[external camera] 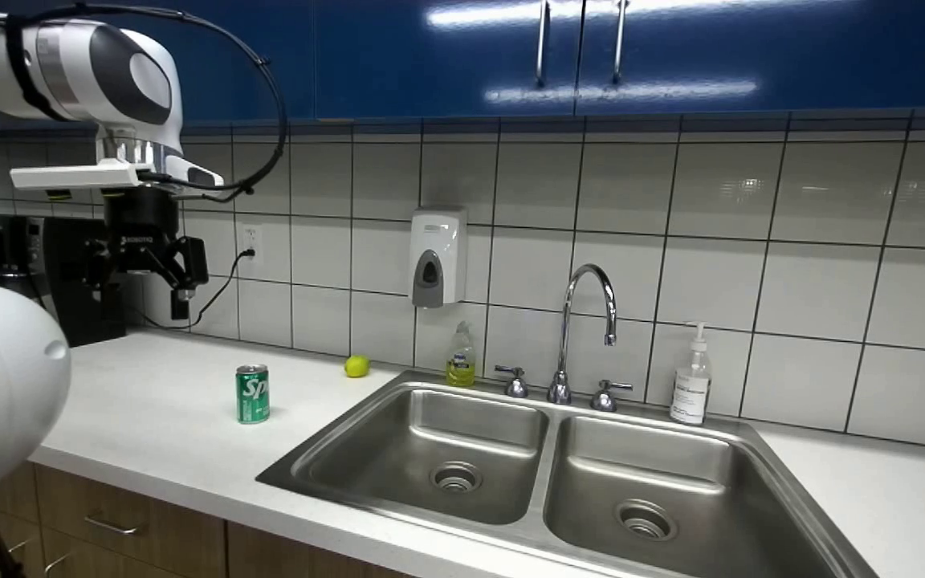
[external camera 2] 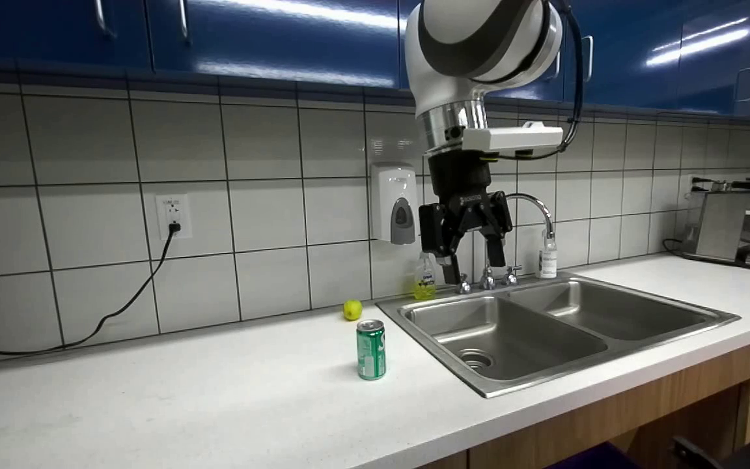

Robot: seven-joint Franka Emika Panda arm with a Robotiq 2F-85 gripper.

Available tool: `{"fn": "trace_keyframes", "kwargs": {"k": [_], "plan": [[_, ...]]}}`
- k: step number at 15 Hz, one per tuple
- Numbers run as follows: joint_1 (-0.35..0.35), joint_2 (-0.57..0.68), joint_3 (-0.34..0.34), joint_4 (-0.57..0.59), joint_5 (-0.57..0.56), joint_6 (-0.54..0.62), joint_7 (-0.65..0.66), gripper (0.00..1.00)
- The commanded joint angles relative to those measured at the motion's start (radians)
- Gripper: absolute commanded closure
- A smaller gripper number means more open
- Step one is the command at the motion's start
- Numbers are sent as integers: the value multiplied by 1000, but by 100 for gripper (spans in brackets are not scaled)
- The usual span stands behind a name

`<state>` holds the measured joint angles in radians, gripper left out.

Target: Put the green can in the sink on the left.

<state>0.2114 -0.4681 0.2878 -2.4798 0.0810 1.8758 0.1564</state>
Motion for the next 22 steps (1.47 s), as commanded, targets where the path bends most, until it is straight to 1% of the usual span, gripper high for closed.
{"fn": "trace_keyframes", "kwargs": {"k": [1,4,7,10,15,22], "plan": [[42,-4,-29,-27,17,89,-100,0],[57,6,-36,-40,14,153,-144,0],[59,54,-32,-25,1,192,-159,0],[51,150,-24,6,-16,241,-158,0],[47,310,-17,39,-35,378,-137,0],[43,485,-23,106,-97,481,-120,0]]}}
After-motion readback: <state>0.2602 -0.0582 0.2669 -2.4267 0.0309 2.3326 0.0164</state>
